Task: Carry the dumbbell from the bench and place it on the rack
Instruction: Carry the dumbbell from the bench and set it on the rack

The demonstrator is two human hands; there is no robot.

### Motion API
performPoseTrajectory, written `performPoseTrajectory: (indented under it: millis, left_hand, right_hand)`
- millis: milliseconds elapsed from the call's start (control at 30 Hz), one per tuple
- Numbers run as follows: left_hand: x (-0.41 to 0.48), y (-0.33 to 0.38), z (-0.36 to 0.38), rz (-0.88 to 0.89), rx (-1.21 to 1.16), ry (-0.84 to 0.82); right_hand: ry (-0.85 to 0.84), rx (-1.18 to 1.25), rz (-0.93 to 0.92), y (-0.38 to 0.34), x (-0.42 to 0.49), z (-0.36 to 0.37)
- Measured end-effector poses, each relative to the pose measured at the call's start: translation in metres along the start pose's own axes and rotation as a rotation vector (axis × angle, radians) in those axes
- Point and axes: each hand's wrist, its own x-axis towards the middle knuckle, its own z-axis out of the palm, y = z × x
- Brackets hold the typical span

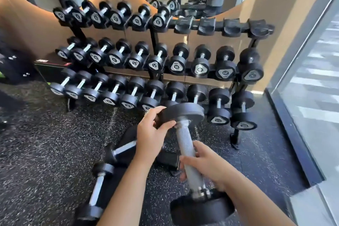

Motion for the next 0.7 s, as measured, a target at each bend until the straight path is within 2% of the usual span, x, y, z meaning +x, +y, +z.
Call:
performPoseTrajectory:
  millis: [333, 500, 700]
  left_hand:
    - [0.150, -0.044, 0.083, -0.050, -0.297, -0.105]
    - [0.248, -0.078, 0.106, -0.030, -0.325, -0.154]
    - [0.344, -0.112, 0.142, -0.090, -0.307, -0.193]
  right_hand:
    - [0.146, 0.112, 0.047, -0.051, 0.129, -0.080]
    - [0.183, 0.116, 0.070, -0.093, 0.216, -0.108]
    - [0.212, 0.109, 0.104, -0.133, 0.297, -0.142]
